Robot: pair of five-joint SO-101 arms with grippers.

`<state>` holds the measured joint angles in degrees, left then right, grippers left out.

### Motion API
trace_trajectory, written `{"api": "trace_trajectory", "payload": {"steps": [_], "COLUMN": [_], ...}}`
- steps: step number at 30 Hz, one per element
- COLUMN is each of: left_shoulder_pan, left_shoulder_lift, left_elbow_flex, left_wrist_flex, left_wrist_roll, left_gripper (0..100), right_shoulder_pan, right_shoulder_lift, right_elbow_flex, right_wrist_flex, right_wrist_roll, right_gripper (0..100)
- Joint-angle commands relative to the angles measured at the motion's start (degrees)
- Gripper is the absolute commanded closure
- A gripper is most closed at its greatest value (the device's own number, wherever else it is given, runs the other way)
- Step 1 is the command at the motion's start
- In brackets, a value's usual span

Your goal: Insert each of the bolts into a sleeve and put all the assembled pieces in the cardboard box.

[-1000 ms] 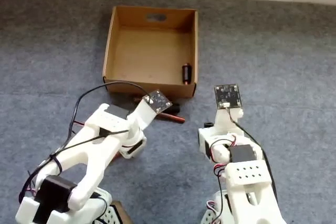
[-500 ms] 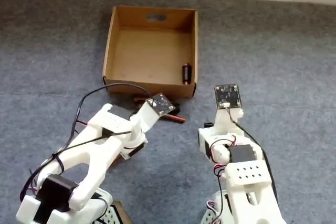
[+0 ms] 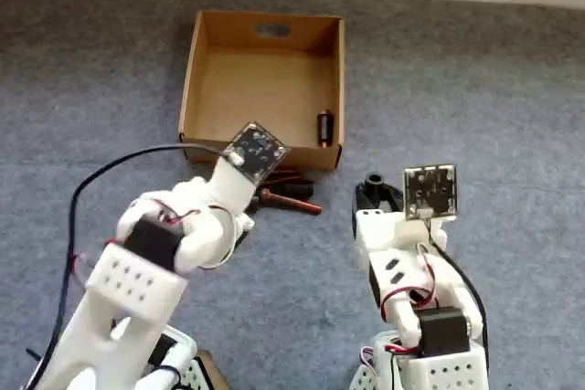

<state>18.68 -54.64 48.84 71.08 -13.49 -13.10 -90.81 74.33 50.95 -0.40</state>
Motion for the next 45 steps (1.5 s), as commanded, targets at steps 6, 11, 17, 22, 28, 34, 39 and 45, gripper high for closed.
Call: {"api": "trace_trajectory", "payload": {"steps": [6,11,17,22,28,34,39,45], "left_shoulder_pan": [0.7,0.7,1.2,3.3,10.3,14.4,14.4,17.7], "left_shoulder_lift": [-12.3,-8.5,-1.9,0.6,4.2,11.5,14.7,14.7], "left_elbow_flex": [-9.7,-15.7,-17.2,-17.2,-17.1,-16.9,-16.9,-16.6], "left_wrist_flex": [-9.2,-17.8,-33.1,-42.8,-51.5,-57.5,-57.3,-57.1], "left_wrist_roll": [3.3,9.2,13.6,18.8,20.7,20.7,20.7,20.8], "left_gripper": [99,99,99,99,99,99,99,99], "right_shoulder_pan": [-0.6,-0.7,-0.7,-1.9,-2.8,-2.5,-2.5,-2.5], "right_shoulder_lift": [-1.7,-1.7,-2.2,-2.2,-2.2,-2.2,-2.2,-2.2], "right_elbow_flex": [-2.7,-2.3,-2.1,0.3,1.6,1.6,1.7,1.7], "right_wrist_flex": [-9.5,-16.1,-17.5,-19.4,-20.8,-20.6,-20.5,-20.5], "right_wrist_roll": [-0.2,-0.3,-0.4,-1.6,-2.5,-2.7,-2.7,-2.7], "right_gripper": [99.2,99.2,99.2,99.2,99.2,99.2,99.2,99.2]}}
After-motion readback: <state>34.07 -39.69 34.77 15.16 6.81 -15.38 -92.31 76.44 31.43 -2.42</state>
